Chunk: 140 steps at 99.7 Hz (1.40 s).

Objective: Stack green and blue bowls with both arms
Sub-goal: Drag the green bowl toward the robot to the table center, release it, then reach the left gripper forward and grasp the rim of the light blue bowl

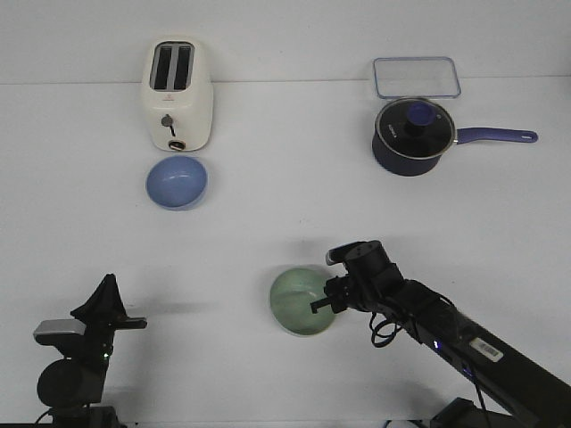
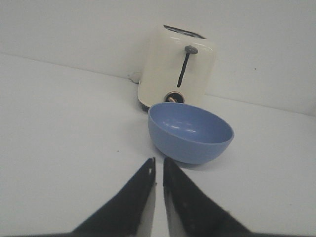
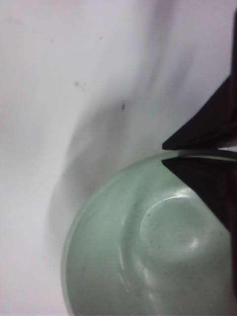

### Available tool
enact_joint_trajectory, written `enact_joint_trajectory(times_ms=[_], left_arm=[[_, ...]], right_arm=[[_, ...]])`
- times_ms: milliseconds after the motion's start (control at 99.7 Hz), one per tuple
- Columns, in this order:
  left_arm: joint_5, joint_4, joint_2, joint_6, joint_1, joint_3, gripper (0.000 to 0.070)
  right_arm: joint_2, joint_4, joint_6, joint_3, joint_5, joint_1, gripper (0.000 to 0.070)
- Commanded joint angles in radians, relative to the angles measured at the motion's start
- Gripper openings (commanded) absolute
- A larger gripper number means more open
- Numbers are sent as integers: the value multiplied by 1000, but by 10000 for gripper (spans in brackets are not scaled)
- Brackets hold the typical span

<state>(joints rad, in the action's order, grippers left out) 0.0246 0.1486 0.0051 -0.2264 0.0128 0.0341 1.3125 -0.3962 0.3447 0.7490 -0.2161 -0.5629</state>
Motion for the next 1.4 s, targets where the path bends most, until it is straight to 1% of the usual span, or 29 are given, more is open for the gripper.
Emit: enact_joint_trajectory(times_ms=[0, 40, 70, 100, 130, 261, 361, 512, 622, 682, 833, 943, 973, 1013, 1043, 1134, 1174, 1204, 1395], left_arm=[[-1, 12, -2, -74, 2, -18, 13], [-1, 11, -2, -109, 2, -16, 11], [-1, 12, -2, -134, 2, -14, 12], [-2, 12, -2, -160, 2, -10, 11], [-2, 14, -2, -188, 2, -6, 12], [-2, 10, -2, -273, 2, 21, 12], [-1, -2, 3, -285, 2, 54, 13], [-2, -98, 75, -283, 2, 157, 14], [-2, -144, 221, -283, 2, 254, 14], [-2, -154, 330, -275, 2, 309, 14], [8, -178, 672, -209, 2, 480, 14], [50, -177, 925, -185, 2, 618, 20], [69, -177, 990, -171, 2, 656, 38], [94, -177, 1072, -159, 2, 706, 103], [114, -177, 1129, -155, 2, 743, 176], [154, -175, 1290, -155, 2, 848, 429], [159, -176, 1353, -152, 2, 893, 498], [159, -176, 1399, -151, 2, 924, 515], [159, -182, 1640, -147, 2, 1091, 506]], right_arm=[[26, -1, -10, 6, 10, -7, 78], [24, -1, -14, 9, 7, -7, 171], [17, -1, -21, 12, 8, -7, 228], [3, -4, -25, 15, 8, -5, 266], [-14, -8, -29, 19, 8, 1, 284], [-117, -24, -37, 42, 8, 36, 284], [-214, -43, -56, 57, 10, 81, 284], [-356, -85, -84, 60, 29, 175, 284], [-431, -130, -114, 59, 70, 233, 284], [-461, -149, -116, 58, 87, 256, 284], [-496, -167, -133, 58, 89, 286, 283], [-493, -182, -135, 57, 88, 288, 283], [-492, -185, -137, 56, 87, 288, 283], [-492, -188, -139, 56, 87, 288, 283], [-492, -188, -140, 56, 86, 288, 283], [-493, -188, -140, 56, 86, 288, 283], [-493, -189, -140, 56, 86, 288, 283], [-493, -189, -140, 56, 86, 288, 283], [-493, -188, -140, 56, 87, 288, 283]])
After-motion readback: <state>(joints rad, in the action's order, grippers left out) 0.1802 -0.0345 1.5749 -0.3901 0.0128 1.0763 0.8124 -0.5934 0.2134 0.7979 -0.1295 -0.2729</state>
